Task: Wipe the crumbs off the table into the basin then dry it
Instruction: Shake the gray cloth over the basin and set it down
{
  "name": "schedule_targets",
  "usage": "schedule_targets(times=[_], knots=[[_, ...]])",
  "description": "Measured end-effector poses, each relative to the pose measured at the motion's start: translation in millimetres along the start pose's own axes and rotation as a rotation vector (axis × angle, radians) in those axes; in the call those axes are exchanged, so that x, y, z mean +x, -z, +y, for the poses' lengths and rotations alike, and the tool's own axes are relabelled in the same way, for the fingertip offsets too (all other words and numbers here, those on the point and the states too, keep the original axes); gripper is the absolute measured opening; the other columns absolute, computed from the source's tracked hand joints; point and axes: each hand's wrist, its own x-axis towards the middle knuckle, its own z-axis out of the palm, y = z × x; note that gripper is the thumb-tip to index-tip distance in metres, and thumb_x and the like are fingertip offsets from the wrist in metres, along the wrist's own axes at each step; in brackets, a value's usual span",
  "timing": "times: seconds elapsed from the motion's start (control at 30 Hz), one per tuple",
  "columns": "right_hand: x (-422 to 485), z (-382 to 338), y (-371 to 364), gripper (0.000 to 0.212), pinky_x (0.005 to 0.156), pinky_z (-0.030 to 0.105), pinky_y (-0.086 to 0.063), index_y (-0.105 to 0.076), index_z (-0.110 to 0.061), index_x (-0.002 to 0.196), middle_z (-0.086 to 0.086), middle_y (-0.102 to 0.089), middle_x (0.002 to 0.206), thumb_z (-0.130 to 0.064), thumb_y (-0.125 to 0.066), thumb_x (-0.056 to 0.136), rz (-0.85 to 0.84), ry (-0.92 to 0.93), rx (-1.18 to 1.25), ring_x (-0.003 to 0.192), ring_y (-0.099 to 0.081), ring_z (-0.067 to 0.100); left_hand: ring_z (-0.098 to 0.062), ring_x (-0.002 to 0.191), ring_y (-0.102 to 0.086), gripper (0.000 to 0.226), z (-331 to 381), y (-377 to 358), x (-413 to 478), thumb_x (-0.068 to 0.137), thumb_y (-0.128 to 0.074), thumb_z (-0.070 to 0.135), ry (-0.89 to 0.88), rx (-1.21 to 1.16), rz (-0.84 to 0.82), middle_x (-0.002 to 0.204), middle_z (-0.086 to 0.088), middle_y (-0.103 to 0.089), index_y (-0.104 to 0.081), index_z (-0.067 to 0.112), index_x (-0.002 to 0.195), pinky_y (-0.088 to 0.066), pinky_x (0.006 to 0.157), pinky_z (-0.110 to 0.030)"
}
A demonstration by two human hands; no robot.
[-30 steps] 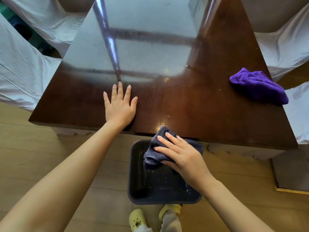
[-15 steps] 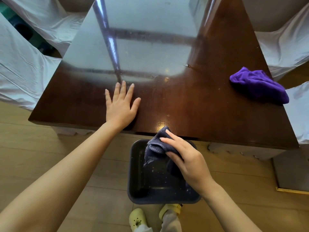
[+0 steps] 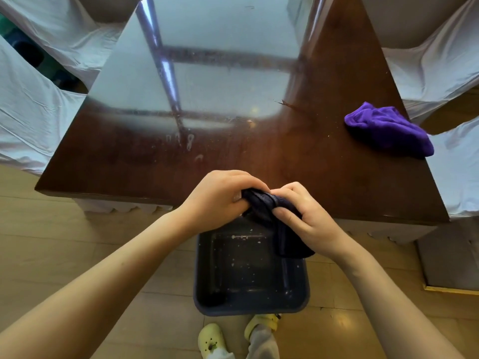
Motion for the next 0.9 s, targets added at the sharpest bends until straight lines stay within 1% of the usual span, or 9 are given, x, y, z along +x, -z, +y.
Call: schedule_targets(times=[0.17, 0.27, 0.37, 0.47, 0.57, 0.63, 0.67, 0.77, 0.9], knots=[[-14.4, 2.6, 5.3, 0.044, 0.078, 0.018, -0.049, -0.044, -0.039, 0.112, -0.014, -0.045, 0.107, -0.036, -0.07, 0.077, 0.03, -0.076, -0.216, 0.097, -0.05, 0.002, -0.008, 0.075, -0.061, 0.028, 19.7, -2.2, 3.6, 0.067, -0.054, 0.003, 0.116, -0.068, 0.043, 0.081, 0.006, -0.07, -0.069, 0.015, 0.087, -0.048, 0.068, -0.021], [-21.8, 3.8, 5.1, 0.031, 0.072, 0.026, -0.053, -0.049, -0.029, 0.109, -0.01, -0.049, 0.104, -0.025, -0.065, 0.083, 0.147, -0.104, -0.393, 0.091, -0.054, 0.009, -0.007, 0.068, -0.06, 0.017, 22.5, -0.5, 4.2, 0.075, -0.059, 0.005, 0.255, -0.175, 0.083, 0.072, 0.01, -0.066, -0.067, 0.019, 0.081, -0.048, 0.058, -0.018], [-22.6, 2.3, 1.9, 0.019, 0.074, 0.037, -0.054, -0.053, -0.025, 0.105, -0.005, -0.056, 0.101, -0.018, -0.057, 0.088, 0.21, -0.1, -0.366, 0.088, -0.056, 0.014, -0.004, 0.064, -0.06, 0.016, 21.5, 0.4, 5.5, 0.077, -0.061, 0.007, 0.372, -0.256, 0.086, 0.07, 0.01, -0.066, -0.065, 0.023, 0.077, -0.046, 0.054, -0.011], [-20.3, 3.0, 1.5, 0.021, 0.075, 0.026, -0.052, -0.051, -0.026, 0.11, -0.006, -0.058, 0.104, -0.016, -0.049, 0.092, 0.284, -0.118, -0.217, 0.094, -0.057, 0.011, -0.001, 0.056, -0.054, 0.012, 20.9, -1.3, 3.6, 0.079, -0.06, 0.011, 0.464, -0.283, 0.086, 0.064, 0.01, -0.062, -0.064, 0.021, 0.075, -0.041, 0.05, -0.01], [-21.9, -0.6, 0.1, 0.036, 0.079, 0.017, -0.05, -0.04, -0.039, 0.122, -0.015, -0.051, 0.119, -0.043, -0.052, 0.089, 0.206, -0.117, 0.02, 0.108, -0.052, 0.005, -0.006, 0.053, -0.052, 0.01, 19.4, -1.4, 1.8, 0.08, -0.057, 0.013, 0.549, -0.318, 0.133, 0.059, 0.005, -0.06, -0.063, 0.019, 0.074, -0.041, 0.05, -0.018], [-23.4, -1.7, -6.7, 0.068, 0.085, 0.016, -0.046, -0.028, -0.045, 0.13, -0.02, -0.041, 0.124, -0.058, -0.064, 0.074, 0.105, -0.119, -0.069, 0.113, -0.045, 0.0, -0.024, 0.066, -0.061, 0.008, 20.7, -2.3, 3.4, 0.081, -0.056, 0.014, 0.594, -0.329, 0.149, 0.069, -0.008, -0.066, -0.064, 0.013, 0.08, -0.049, 0.06, -0.038], [-23.5, -0.6, -11.1, 0.075, 0.087, 0.016, -0.044, -0.026, -0.043, 0.132, -0.018, -0.039, 0.124, -0.054, -0.068, 0.072, 0.096, -0.117, -0.151, 0.113, -0.044, 0.001, -0.031, 0.073, -0.063, 0.009, 21.7, -2.8, 4.4, 0.081, -0.056, 0.014, 0.601, -0.326, 0.152, 0.074, -0.013, -0.068, -0.064, 0.011, 0.082, -0.051, 0.065, -0.045], [-20.9, 2.4, -13.7, 0.05, 0.086, 0.029, -0.049, -0.043, -0.024, 0.127, -0.003, -0.054, 0.12, -0.021, -0.066, 0.083, 0.261, -0.095, -0.32, 0.109, -0.053, 0.016, -0.033, 0.076, -0.063, 0.008, 21.9, -2.4, 3.1, 0.083, -0.057, 0.015, 0.606, -0.323, 0.134, 0.075, -0.014, -0.067, -0.064, 0.011, 0.082, -0.051, 0.067, -0.047], [-27.4, -0.2, -2.0, 0.027, 0.081, 0.03, -0.051, -0.06, -0.018, 0.106, -0.001, -0.066, 0.1, -0.005, -0.062, 0.082, 0.357, 0.001, -0.343, 0.095, -0.06, 0.016, -0.009, 0.059, -0.059, 0.009, 12.2, -0.4, -15.7, 0.081, -0.059, 0.013, 0.549, -0.242, 0.095, 0.065, 0.005, -0.064, -0.062, 0.02, 0.077, -0.046, 0.053, -0.023]])
